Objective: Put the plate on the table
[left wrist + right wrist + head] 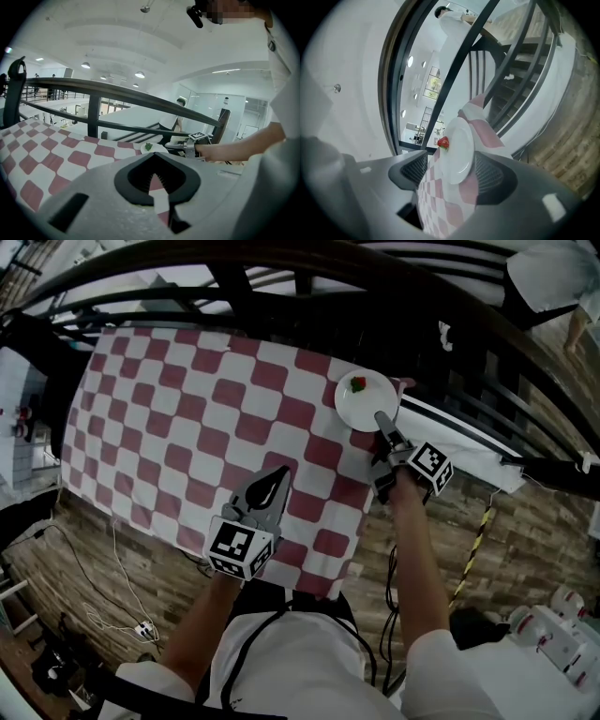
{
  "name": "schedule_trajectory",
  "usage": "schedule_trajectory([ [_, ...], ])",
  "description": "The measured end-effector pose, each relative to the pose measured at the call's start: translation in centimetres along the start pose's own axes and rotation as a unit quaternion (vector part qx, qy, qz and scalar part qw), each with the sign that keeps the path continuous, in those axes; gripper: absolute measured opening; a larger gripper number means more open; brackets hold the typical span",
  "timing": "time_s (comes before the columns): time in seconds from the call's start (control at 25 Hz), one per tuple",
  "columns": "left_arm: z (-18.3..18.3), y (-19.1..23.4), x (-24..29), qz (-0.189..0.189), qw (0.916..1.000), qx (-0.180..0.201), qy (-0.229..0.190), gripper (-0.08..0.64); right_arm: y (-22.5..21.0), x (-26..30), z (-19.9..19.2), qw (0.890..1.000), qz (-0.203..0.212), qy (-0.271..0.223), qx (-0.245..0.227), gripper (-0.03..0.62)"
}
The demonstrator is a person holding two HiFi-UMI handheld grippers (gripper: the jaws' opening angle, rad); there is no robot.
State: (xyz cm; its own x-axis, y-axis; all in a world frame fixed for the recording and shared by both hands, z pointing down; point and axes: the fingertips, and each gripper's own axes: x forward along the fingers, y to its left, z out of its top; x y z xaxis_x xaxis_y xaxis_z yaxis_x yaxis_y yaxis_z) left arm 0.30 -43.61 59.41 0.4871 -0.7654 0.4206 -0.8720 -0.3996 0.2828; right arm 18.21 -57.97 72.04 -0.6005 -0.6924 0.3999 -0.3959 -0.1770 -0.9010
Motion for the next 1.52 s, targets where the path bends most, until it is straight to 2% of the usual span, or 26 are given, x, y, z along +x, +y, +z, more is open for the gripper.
schedule_trajectory([
  [0.2,0.6,0.0,-0.6,-0.008,1.0000,0.004,0.000,0.006,0.0,-1.0,-0.1,1.000,0.005,-0.012,0.013,0.304],
  [0.4,1.0,-0.3,-1.6,-0.016,0.9998,0.008,0.000,0.006,0.9,-3.1,-1.0,1.000,0.017,-0.019,0.006,0.262],
  [0.92,3.3,-3.2,-4.6,-0.064,0.9972,0.034,-0.020,0.006,5.3,-10.5,-3.4,0.996,0.063,-0.067,-0.019,0.042],
  [1.08,4.5,-3.9,-6.3,-0.081,0.9953,0.042,-0.033,0.006,7.4,-13.0,-5.1,0.994,0.076,-0.079,-0.027,0.007],
  [1.32,5.1,-5.1,-9.6,-0.104,0.9918,0.057,-0.048,0.006,11.4,-16.8,-8.5,0.986,0.128,-0.090,-0.053,0.006],
  [1.52,6.1,-5.9,-12.2,-0.119,0.9892,0.065,-0.056,0.006,14.3,-20.8,-11.4,0.982,0.129,-0.106,-0.093,0.006],
])
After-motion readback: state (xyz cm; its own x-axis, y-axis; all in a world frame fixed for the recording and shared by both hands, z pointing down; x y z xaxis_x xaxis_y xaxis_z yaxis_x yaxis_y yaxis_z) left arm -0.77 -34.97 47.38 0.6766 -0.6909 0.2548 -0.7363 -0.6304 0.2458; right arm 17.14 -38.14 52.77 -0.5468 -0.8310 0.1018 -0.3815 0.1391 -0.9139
